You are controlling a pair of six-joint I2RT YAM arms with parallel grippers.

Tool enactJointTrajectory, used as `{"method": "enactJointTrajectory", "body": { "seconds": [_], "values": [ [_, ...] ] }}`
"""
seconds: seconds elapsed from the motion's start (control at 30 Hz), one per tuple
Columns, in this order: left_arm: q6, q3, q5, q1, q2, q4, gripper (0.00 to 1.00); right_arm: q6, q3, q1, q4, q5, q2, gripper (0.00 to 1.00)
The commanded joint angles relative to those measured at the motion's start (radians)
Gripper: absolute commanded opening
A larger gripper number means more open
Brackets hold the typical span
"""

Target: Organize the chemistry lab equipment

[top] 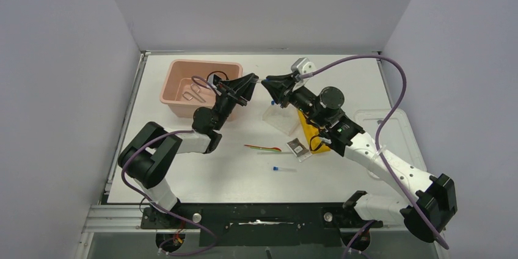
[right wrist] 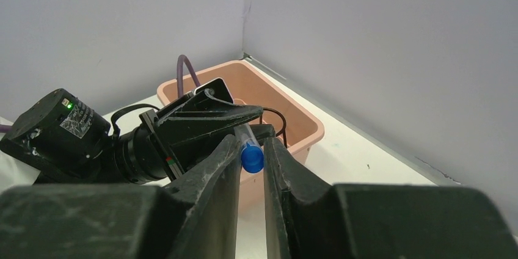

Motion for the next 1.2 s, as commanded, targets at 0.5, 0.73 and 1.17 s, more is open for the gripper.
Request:
{"method": "enactJointTrajectory", "body": {
  "seconds": [0.5,0.73,1.17],
  "values": [
    [-0.003,0.054,0.131,0.023,0.011,0.249,0.56,0.013,0.073,-0.06,-0.031,0.038,-0.027,0.03],
    [0.193,0.035,0.323,0.09,-0.018,0.062,0.56,0.008,0.205,-0.097,-0.353,0.204,-0.014,0.01],
    [1.198,0.362,0.408,0.153,-0.312,-1.193,0.6,0.052,0.266,-0.161,-0.749,0.227,0.095,0.0]
  ]
}}
